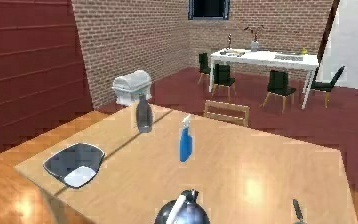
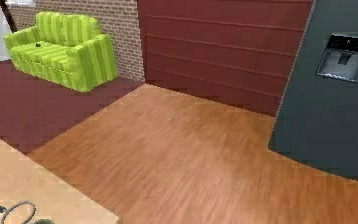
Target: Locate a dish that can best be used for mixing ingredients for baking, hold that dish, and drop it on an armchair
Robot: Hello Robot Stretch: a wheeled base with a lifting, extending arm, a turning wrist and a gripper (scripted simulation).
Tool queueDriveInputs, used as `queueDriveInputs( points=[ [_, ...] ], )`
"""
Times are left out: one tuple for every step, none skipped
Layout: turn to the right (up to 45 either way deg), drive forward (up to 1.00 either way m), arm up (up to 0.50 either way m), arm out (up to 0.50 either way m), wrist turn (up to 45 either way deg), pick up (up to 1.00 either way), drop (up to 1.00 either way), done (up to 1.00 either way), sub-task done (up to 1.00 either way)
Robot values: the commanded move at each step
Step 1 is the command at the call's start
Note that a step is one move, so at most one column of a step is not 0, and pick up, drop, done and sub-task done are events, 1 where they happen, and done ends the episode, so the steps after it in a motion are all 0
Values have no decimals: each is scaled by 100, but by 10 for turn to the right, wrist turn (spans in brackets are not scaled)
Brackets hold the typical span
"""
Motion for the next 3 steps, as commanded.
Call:
queueDriveInputs(
  points=[
    [-450,0,0,0,0,0,0,0,0],
    [-450,0,0,0,0,0,0,0,0],
    [-270,0,0,0,0,0,0,0,0]
  ],
)
